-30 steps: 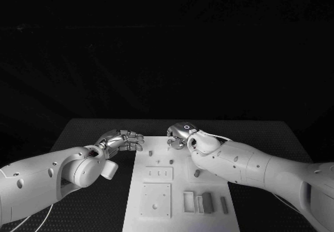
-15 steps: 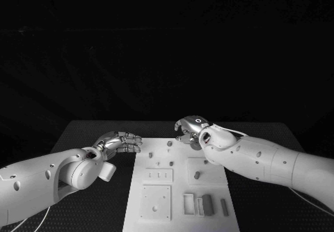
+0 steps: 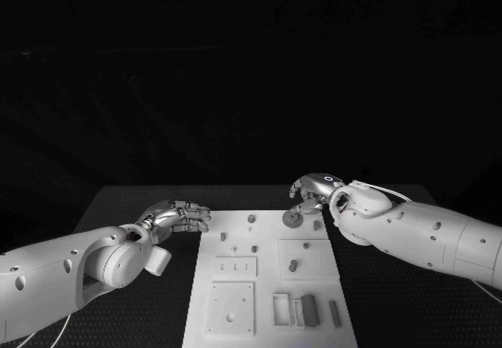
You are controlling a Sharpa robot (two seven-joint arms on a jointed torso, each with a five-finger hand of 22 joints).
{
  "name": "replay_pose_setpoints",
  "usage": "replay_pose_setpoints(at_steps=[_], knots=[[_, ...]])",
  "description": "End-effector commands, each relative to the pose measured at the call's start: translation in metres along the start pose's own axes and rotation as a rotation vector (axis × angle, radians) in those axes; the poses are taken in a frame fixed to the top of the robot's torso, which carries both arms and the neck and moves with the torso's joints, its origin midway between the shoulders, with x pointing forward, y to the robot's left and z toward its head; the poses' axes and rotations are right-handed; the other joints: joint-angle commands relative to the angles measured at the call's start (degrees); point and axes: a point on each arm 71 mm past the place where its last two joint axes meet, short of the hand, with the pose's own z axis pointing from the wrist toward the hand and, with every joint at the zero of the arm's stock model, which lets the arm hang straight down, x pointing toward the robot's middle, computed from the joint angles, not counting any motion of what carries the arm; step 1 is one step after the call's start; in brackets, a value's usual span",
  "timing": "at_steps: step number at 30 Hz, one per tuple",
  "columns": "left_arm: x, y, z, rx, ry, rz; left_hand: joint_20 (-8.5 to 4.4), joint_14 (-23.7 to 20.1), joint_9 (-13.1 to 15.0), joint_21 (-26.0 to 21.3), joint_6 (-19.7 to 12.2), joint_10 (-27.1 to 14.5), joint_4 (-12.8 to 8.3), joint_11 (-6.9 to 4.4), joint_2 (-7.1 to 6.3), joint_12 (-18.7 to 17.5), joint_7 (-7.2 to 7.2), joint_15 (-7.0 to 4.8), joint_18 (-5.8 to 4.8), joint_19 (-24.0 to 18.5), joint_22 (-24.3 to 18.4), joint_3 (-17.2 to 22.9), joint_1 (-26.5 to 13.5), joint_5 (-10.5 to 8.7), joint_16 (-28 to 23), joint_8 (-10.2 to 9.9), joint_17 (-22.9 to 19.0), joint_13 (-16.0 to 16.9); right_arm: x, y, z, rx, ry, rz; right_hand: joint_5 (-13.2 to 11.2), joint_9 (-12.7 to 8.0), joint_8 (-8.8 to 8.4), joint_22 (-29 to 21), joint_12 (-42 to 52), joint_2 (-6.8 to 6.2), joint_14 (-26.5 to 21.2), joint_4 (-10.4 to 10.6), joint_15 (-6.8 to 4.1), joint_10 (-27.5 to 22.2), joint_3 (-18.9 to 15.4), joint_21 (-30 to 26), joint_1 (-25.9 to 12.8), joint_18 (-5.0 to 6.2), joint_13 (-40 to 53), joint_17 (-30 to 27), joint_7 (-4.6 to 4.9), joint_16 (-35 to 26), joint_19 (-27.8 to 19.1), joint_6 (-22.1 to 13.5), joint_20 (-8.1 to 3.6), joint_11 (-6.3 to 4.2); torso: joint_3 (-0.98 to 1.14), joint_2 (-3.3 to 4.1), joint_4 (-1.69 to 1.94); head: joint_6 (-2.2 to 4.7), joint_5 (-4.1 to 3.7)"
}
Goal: Assemble the parts on the task board
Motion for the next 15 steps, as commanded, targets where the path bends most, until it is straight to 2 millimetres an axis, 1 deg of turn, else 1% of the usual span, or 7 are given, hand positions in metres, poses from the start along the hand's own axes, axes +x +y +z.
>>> replay_pose_setpoints(at_steps=[1, 2, 3, 6, 7, 12, 15], knots=[[0.001, -0.002, 0.001, 0.011, 0.013, 0.000, -0.51, 0.1, -0.1, -0.2, -0.3, 0.3, 0.0, 0.07, -0.11, -0.4, 1.13, 0.10, -0.60, 0.0, -0.1, -0.3, -0.6, 0.24, -0.4, -0.3, 0.1, 0.1, 0.009, 0.001, 0.002, -0.006, 0.113, 0.015, 0.2, -0.1, -0.38, 0.8, 0.3, -0.56, -0.2, 0.4, 0.34, -0.2, 0.2, 0.1, 0.0, 0.87, -0.1, 0.0, 0.15, 0.3, -0.1, -0.4, -0.14, 0.49, 0.12, 0.06, -0.04, 0.13, -0.26], [0.002, -0.002, 0.001, 0.010, 0.015, 0.000, -0.51, 0.1, -0.1, -0.2, -0.3, 0.3, 0.0, 0.07, -0.11, -0.4, 1.13, 0.10, -0.60, 0.0, -0.1, -0.3, -0.6, 0.24, -0.4, -0.3, 0.1, 0.1, 0.009, 0.001, 0.002, -0.003, 0.121, 0.013, 0.2, -0.2, -0.54, 0.8, 0.3, -0.59, -0.3, 0.5, 0.42, -0.3, 0.3, 0.1, -0.1, 0.87, -0.1, 0.0, 0.25, 0.4, -0.1, -0.7, -0.13, 0.58, 0.12, 0.06, -0.02, 0.13, -0.26], [0.002, -0.002, 0.002, 0.010, 0.016, 0.000, -0.51, 0.1, -0.1, -0.2, -0.3, 0.3, 0.0, 0.07, -0.10, -0.4, 1.13, 0.10, -0.60, 0.0, -0.1, -0.3, -0.6, 0.24, -0.4, -0.3, 0.1, 0.1, 0.010, 0.000, 0.003, 0.002, 0.128, 0.011, 0.2, -0.3, -0.69, 0.9, 0.4, -0.61, -0.3, 0.5, 0.50, -0.4, 0.3, 0.1, -0.2, 0.87, -0.1, 0.1, 0.34, 0.4, -0.1, -1.0, -0.12, 0.67, 0.20, 0.08, 0.00, 0.10, -0.22], [0.003, -0.002, 0.002, 0.009, 0.019, 0.000, -0.51, 0.1, -0.1, -0.2, -0.3, 0.3, 0.0, 0.07, -0.10, -0.4, 1.14, 0.10, -0.60, 0.1, -0.1, -0.3, -0.6, 0.24, -0.4, -0.3, 0.1, 0.1, 0.012, -0.004, 0.006, 0.017, 0.138, 0.006, 0.2, -0.6, -1.04, 0.9, 0.6, -0.67, 0.0, 0.7, 0.67, -0.5, 0.4, 0.1, -0.3, 0.87, 0.0, 0.6, 0.49, 0.8, -0.2, -1.6, -0.09, 0.82, 0.04, 0.07, 0.16, 0.04, -0.37], [0.003, -0.002, 0.002, 0.009, 0.020, 0.000, -0.51, 0.1, -0.1, -0.2, -0.3, 0.3, 0.0, 0.07, -0.10, -0.4, 1.14, 0.10, -0.60, 0.1, -0.1, -0.3, -0.6, 0.24, -0.4, -0.3, 0.1, 0.1, 0.012, -0.005, 0.006, 0.021, 0.139, 0.005, 0.2, -0.6, -1.08, 0.9, 0.7, -0.71, 0.0, 0.8, 0.70, -0.5, 0.4, 0.1, -0.4, 0.87, 0.0, 0.6, 0.52, 0.8, -0.2, -1.6, -0.09, 0.86, 0.07, 0.07, 0.17, 0.05, -0.37], [0.003, -0.001, 0.003, 0.000, 0.021, 0.000, -0.51, 0.1, -0.1, -0.2, -0.3, 0.3, 0.0, 0.08, -0.08, -0.4, 1.15, 0.10, -0.61, 0.1, -0.1, -0.3, -0.6, 0.24, -0.4, -0.3, 0.1, 0.1, 0.017, -0.013, 0.011, 0.048, 0.151, -0.003, 0.2, -0.9, -1.41, 1.0, 0.9, -0.70, -0.2, 1.2, 0.88, -0.7, 0.5, 0.2, -0.8, 0.87, 0.0, 0.6, 0.71, 1.0, -0.2, -2.3, -0.04, 1.04, -0.07, 0.06, 0.06, -0.06, -0.26], [0.004, -0.001, 0.003, 0.000, 0.026, -0.001, -0.51, 0.1, -0.1, -0.3, -0.3, 0.3, 0.0, 0.08, -0.08, -0.5, 1.15, 0.10, -0.62, 0.1, -0.1, -0.3, -0.6, 0.24, -0.4, -0.3, 0.1, 0.1, 0.024, -0.012, 0.011, 0.046, 0.166, -0.002, 0.2, -1.0, -1.54, 1.0, 1.0, -0.72, -0.3, 1.3, 0.96, -0.8, 0.5, 0.2, -0.8, 0.87, 0.0, 0.7, 0.79, 1.0, -0.3, -2.5, -0.04, 1.12, -0.12, 0.06, 0.16, -0.08, -0.32]])
